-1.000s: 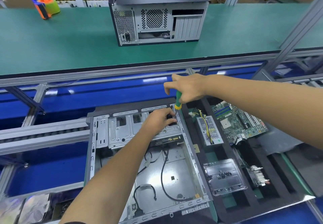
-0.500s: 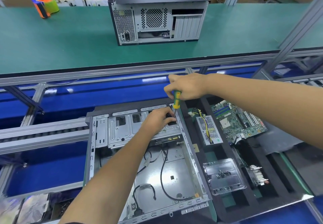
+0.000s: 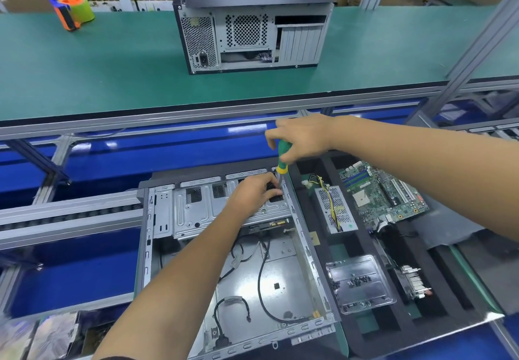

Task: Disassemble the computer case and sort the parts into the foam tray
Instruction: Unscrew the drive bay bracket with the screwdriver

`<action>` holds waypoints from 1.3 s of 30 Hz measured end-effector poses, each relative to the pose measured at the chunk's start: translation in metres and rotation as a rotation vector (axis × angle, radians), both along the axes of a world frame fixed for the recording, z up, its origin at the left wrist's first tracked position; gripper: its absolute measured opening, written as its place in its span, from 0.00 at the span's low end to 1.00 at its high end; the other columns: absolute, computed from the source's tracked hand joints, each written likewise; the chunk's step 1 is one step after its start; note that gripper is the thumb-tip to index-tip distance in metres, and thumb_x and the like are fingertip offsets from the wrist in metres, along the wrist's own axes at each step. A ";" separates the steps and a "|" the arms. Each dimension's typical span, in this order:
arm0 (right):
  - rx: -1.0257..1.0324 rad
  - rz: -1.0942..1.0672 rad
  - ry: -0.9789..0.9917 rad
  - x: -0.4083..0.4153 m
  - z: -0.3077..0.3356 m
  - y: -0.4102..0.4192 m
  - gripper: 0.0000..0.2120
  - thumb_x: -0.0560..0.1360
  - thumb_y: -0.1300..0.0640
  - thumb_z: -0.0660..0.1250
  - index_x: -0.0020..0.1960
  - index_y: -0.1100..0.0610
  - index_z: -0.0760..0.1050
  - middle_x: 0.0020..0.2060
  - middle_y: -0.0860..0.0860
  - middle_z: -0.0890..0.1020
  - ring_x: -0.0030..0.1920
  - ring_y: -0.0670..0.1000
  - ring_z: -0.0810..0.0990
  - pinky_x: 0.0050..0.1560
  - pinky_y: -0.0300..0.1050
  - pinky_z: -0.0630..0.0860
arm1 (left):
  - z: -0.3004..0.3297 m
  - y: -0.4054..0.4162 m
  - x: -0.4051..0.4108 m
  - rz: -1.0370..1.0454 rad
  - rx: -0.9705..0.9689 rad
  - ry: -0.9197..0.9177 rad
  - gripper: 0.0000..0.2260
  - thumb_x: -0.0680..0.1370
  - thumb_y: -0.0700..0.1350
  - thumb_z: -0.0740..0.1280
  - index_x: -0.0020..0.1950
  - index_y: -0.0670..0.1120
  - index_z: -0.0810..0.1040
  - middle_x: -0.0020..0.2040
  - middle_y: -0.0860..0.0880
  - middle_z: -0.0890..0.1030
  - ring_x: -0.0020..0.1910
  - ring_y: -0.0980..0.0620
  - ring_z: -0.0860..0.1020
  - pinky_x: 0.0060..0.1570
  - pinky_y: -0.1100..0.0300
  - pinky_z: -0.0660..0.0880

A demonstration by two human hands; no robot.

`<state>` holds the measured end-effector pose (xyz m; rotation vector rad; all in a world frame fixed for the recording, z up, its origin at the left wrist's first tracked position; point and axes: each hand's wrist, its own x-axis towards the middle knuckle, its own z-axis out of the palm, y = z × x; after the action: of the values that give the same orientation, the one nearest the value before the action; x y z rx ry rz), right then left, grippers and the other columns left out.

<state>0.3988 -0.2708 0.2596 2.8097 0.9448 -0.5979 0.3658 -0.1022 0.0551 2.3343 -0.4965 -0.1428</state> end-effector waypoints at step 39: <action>0.134 0.133 -0.050 0.001 -0.004 -0.012 0.16 0.66 0.66 0.65 0.43 0.45 0.78 0.42 0.42 0.69 0.49 0.47 0.73 0.32 0.43 0.62 | 0.039 -0.005 0.027 -0.330 0.409 0.026 0.06 0.83 0.47 0.65 0.55 0.46 0.76 0.49 0.48 0.81 0.48 0.46 0.78 0.48 0.51 0.74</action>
<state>0.3994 -0.2831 0.2557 2.8315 1.1915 -0.4613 0.3933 -0.1077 0.0942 2.6201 -0.9087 -0.4674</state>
